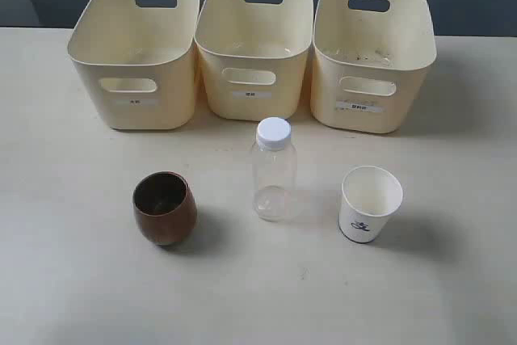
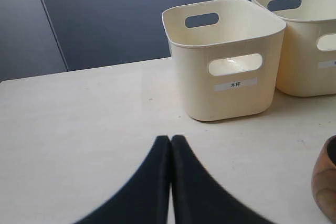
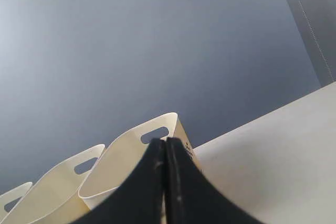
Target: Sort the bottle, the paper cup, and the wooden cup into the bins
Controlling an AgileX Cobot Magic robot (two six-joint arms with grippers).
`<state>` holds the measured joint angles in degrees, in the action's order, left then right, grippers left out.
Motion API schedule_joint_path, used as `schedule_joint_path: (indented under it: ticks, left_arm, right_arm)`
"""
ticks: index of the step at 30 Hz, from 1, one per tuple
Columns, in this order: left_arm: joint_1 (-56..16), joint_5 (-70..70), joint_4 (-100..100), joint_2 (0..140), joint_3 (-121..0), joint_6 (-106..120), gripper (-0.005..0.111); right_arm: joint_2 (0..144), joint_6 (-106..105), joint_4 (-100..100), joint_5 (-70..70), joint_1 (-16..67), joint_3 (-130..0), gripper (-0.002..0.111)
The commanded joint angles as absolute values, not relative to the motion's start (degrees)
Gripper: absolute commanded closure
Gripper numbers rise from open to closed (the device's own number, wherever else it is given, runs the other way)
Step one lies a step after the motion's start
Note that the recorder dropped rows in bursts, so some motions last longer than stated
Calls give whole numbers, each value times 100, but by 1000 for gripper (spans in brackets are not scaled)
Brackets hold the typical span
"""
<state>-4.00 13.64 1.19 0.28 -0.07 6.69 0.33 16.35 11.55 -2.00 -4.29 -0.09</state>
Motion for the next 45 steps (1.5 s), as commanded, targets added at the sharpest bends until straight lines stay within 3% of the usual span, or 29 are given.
schedule_joint_path:
  ticks: [1,22,30,37,41,45]
  left_arm:
    - [-420,1364,109,0,0,658,107]
    - [-420,1364,109,0,0,658,107]
    - [-420,1364,109,0,0,658,107]
    - [-420,1364,109,0,0,658,107]
    - [-420,1364,109,0,0,658,107]
    - [-420,1364,109,0,0,658,107]
  right_arm:
    - [0,1627,1145,-198,-465,0,109]
    - [0,1649,1986,-285,-453,0,109]
    - [116,1626,1314,112,-453,-1558,109]
    - [1705,940,796,613,-431,-3323,109]
    - [2996,-463,1585,1617,28,-4494,109]
    - [4399,-3870,3931,3021,845,-5573,109]
